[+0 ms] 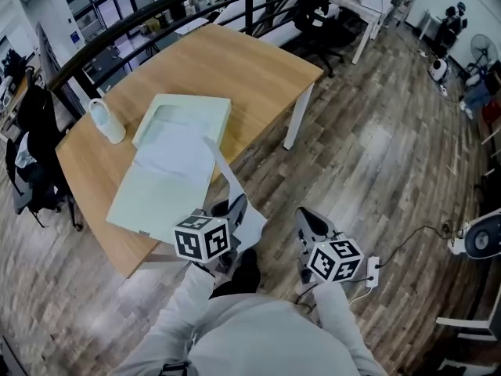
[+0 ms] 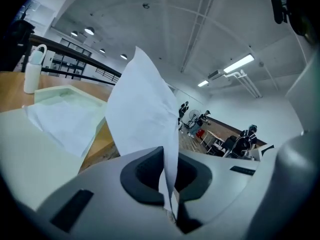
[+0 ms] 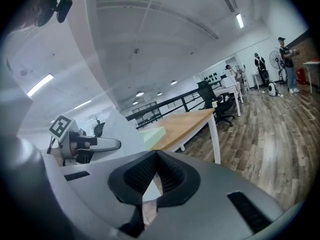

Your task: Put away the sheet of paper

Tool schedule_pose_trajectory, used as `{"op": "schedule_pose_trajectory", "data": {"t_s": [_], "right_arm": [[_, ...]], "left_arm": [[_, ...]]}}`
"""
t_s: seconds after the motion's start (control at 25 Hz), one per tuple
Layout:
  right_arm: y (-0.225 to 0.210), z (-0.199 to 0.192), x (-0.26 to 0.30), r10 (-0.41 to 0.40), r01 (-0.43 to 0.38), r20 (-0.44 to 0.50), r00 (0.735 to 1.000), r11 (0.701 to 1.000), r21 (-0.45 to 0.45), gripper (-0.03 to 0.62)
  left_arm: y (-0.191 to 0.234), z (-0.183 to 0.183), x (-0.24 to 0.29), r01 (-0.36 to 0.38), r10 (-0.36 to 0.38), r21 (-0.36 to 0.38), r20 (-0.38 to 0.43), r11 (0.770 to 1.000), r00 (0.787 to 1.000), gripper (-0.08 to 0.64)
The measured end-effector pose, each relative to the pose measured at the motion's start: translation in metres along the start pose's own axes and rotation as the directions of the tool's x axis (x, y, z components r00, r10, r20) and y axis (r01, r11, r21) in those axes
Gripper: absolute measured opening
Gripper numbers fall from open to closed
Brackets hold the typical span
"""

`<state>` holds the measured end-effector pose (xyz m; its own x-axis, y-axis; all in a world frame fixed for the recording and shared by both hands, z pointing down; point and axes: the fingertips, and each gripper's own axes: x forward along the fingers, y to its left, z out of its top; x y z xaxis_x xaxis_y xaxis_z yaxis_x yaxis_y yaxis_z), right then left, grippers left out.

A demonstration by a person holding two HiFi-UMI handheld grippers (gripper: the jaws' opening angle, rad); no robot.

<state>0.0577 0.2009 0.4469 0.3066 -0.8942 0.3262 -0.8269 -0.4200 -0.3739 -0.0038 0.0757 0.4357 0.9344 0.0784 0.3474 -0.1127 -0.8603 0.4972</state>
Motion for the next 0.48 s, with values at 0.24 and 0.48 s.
{"op": "schedule_pose_trajectory", "data": {"t_s": [0.24,0.48], "right_arm": [[-0.009,0.032,0.069,0.024,-0.024,-0.010,1.000,1.000,-0.007,0.026],[-0.016,0.054,0.117,0.069,-0.070,-0.042,0.997,0.997,-0.027,0.027]], "left_arm": [[0.036,0.056,0.033,0.007,-0.007,0.003,0.041,1.000,0.999,0.017],[0.066,0.089,0.051,-0.034,0.035,-0.011,0.076,0.999,0.997,0.017]]}}
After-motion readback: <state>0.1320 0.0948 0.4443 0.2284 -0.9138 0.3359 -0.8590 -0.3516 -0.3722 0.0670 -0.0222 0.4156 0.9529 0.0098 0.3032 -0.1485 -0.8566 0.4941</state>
